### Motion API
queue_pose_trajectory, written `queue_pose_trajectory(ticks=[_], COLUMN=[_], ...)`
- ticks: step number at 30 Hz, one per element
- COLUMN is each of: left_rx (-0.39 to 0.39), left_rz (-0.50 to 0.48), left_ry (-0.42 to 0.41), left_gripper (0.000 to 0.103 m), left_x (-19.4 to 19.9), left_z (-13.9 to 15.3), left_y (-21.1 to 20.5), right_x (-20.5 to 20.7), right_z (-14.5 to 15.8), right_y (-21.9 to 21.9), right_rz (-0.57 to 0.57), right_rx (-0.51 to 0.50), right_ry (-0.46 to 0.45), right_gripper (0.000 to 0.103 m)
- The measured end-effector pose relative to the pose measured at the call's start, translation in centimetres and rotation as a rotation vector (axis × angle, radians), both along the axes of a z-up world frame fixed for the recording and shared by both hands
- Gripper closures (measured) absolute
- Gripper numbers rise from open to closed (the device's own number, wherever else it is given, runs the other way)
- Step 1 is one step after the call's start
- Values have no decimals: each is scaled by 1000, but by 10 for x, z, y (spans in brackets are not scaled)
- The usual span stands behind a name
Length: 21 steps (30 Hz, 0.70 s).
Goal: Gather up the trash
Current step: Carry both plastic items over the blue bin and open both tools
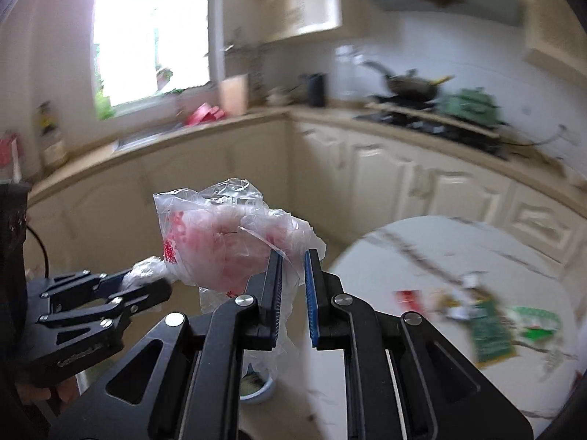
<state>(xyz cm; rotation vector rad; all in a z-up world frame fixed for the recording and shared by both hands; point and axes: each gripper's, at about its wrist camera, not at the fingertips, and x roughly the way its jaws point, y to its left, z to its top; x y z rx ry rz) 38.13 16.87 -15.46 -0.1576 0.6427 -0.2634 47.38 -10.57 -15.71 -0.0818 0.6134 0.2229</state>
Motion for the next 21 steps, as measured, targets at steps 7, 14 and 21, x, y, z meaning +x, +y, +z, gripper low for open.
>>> queue_pose_trajectory(ticks=[7,14,21], left_rx=[8,-27,-29], left_rz=[125,136,119], left_ry=[206,472,683], left_gripper=[81,81,79], left_x=[13,46,82], left_z=[-76,-182,-268], left_y=[64,95,105], right_x=[38,84,123], right_z=[-93,-215,-316], right_y=[76,114,111], right_rz=[114,144,114], right_rx=[-47,-122,-138], right_ry=[168,373,551], right_gripper=[91,91,91])
